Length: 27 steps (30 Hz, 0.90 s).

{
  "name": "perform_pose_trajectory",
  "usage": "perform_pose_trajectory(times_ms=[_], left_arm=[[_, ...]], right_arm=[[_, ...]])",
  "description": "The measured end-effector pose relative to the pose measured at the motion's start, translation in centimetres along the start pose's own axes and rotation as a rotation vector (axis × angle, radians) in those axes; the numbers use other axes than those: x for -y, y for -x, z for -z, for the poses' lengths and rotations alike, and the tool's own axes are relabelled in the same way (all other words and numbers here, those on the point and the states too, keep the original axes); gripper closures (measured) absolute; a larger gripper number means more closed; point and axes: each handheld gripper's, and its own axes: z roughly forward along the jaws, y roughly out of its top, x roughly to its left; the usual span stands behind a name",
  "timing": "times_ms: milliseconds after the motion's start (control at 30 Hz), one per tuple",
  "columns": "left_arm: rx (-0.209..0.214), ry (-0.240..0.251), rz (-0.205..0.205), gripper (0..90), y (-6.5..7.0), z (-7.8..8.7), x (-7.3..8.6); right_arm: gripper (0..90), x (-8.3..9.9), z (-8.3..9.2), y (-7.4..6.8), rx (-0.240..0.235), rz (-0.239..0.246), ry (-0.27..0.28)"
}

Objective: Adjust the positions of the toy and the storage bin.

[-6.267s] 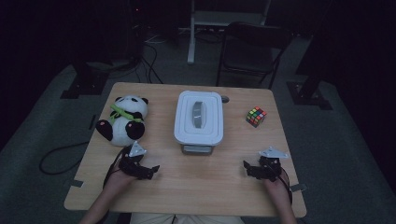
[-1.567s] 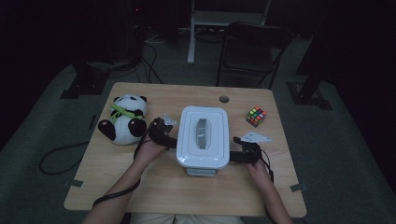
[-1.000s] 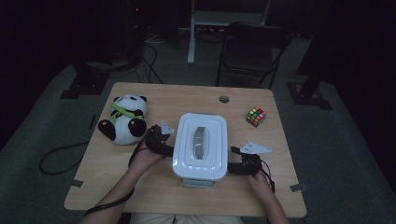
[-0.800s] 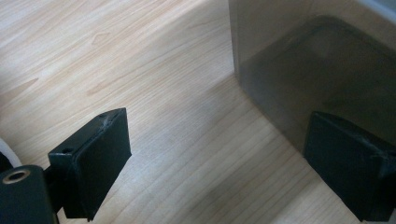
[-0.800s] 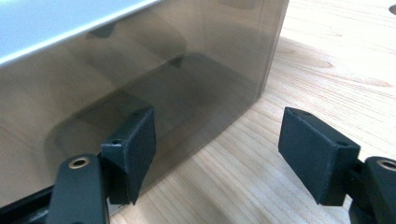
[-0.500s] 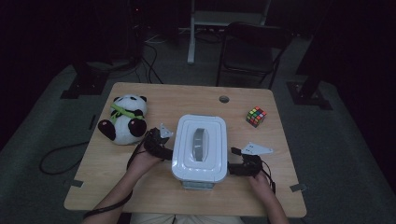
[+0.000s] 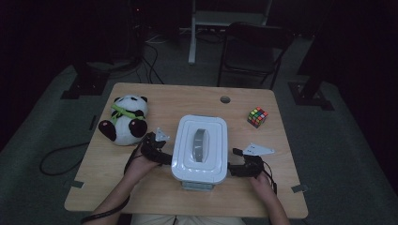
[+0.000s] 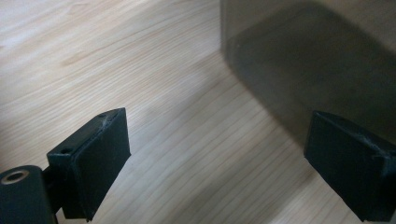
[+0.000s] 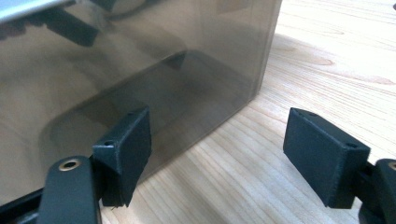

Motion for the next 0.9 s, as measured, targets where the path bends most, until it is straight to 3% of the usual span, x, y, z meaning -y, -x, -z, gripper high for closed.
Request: perform_pose_trajectory(times_ms=[200, 300, 400, 500, 600, 700, 733, 900], left_arm=[[-0.031, -0.004, 0.001, 7.7, -0.7, 1.5, 1.1], [-0.066, 0.019, 0.031, 7.7, -1.4, 2.8, 1.4], [-0.079, 0.054, 0.056, 7.7, -2.3, 4.2, 1.6], [-0.088, 0.064, 0.055, 7.7, -3.3, 5.6, 1.7], [-0.092, 0.100, 0.089, 7.6, -4.4, 7.0, 1.7], [-0.099, 0.109, 0.107, 0.5, -4.9, 7.3, 1.6], [-0.121, 0.141, 0.141, 0.4, -6.3, 8.1, 1.3], [-0.162, 0.184, 0.207, 0.5, -8.9, 8.7, 0.3]], right_arm=[[20.9, 0.4, -0.5, -0.1, -0.001, 0.012, -0.035], [20.8, 0.5, -0.6, -0.2, 0.007, 0.021, -0.045], [20.6, 0.5, -0.6, -0.1, 0.007, 0.017, -0.047], [20.5, 0.5, -0.7, -0.2, 0.011, 0.018, -0.049], [20.1, 0.5, -0.7, -0.1, 0.011, 0.016, -0.051], [20.1, 0.5, -0.8, -0.1, 0.010, 0.016, -0.052], [20.1, 0.6, -0.8, 0.0, 0.009, 0.014, -0.056], [20.1, 0.6, -0.8, 0.0, 0.006, 0.013, -0.059]])
